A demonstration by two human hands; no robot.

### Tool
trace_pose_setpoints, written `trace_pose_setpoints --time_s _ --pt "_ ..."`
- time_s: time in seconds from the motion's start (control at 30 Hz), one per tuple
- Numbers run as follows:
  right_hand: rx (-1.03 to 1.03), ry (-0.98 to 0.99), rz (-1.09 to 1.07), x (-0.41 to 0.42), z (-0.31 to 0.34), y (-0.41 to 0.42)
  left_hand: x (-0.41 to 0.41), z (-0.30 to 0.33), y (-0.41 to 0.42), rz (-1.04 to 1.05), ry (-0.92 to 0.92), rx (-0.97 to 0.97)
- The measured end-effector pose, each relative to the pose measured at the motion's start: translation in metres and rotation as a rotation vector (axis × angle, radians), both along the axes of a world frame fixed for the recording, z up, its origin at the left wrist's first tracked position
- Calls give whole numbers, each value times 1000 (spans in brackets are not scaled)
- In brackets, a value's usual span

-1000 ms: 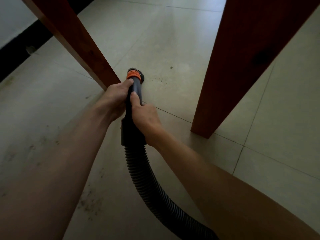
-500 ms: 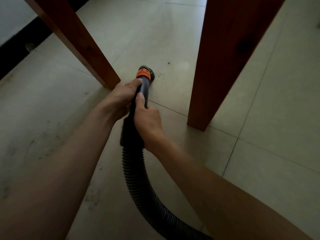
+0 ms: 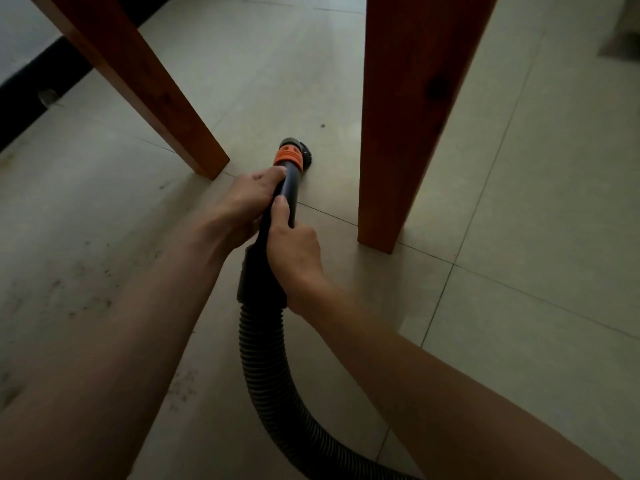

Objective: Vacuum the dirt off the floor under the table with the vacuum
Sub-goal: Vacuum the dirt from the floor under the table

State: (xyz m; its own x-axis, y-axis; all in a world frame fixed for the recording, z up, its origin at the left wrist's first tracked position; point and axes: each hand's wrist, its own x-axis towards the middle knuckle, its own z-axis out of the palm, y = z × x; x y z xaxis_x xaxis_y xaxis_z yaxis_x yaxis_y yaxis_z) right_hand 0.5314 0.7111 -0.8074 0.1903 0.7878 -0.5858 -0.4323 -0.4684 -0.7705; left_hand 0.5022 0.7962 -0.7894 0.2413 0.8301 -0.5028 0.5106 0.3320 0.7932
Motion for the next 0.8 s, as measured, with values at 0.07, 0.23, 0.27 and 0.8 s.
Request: trace_pose_setpoints --time_s 0.07,0.23,0.27,0.8 --pt "14 -27 -4 -4 -3 -8 -3 -3 -6 -12 -2 -15" --pt "42 -41 -53 -10 -1 -22 -6 -1 -16 -40 -31 -62" --pt "43 -44 -60 -11 0 -25 -7 0 -18 -51 -30 -63" --pt "-5 -82 -94 14 1 7 20 3 -3 15 -60 2"
